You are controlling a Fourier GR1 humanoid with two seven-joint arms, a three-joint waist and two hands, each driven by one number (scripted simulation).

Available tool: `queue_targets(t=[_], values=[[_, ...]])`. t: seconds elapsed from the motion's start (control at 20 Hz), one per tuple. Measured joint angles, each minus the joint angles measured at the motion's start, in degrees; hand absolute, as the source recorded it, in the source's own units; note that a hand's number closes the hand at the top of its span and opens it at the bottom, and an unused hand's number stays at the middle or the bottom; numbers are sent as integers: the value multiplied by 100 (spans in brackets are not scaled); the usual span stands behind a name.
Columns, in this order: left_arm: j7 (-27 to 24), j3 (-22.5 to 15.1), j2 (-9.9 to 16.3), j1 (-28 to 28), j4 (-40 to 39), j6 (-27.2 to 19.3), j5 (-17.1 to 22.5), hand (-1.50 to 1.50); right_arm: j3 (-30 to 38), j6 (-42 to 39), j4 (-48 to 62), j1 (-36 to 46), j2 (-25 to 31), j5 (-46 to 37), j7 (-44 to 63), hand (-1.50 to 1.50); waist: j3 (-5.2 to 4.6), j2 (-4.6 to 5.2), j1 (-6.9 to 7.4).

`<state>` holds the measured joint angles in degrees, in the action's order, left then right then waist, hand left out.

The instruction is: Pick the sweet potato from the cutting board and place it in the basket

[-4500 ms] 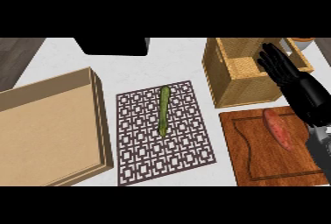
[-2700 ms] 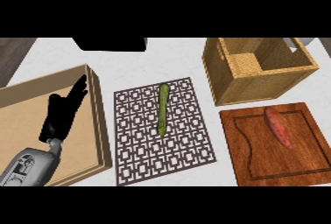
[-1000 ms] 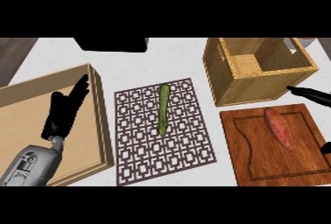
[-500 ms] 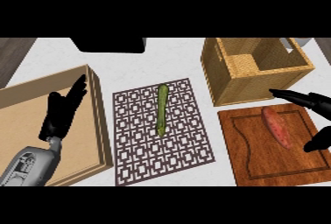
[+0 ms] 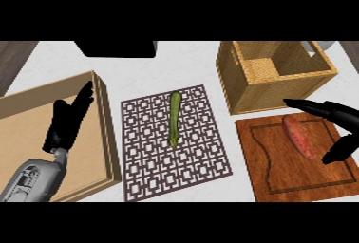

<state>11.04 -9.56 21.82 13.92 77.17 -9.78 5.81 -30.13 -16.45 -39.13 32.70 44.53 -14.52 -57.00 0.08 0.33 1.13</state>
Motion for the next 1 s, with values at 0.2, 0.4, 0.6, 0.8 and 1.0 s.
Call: queue_targets(t=[0.2, 0.4, 0.6, 0.8, 1.0], values=[[-9, 77, -32, 75, -112, 74, -4, 0, -91, 16, 8, 10, -116, -40, 20, -150, -1, -5, -31], [104, 106, -30, 29, 35, 104, -36, 0, -137, 62, 221, 54, -229, -101, -12, -150, -1, -6, -13], [60, 198, -28, -1, 4, 170, -48, 0, -162, 141, 419, 82, -406, -176, -53, -150, 0, -3, -18], [144, 166, -105, -34, 109, 140, -130, 0, -221, 314, 523, 74, -476, -337, -184, 150, -19, -13, -12], [111, 204, -145, -64, 112, 149, -187, 0, -170, 582, 503, 81, -548, -478, -307, 150, -36, -26, -35]])
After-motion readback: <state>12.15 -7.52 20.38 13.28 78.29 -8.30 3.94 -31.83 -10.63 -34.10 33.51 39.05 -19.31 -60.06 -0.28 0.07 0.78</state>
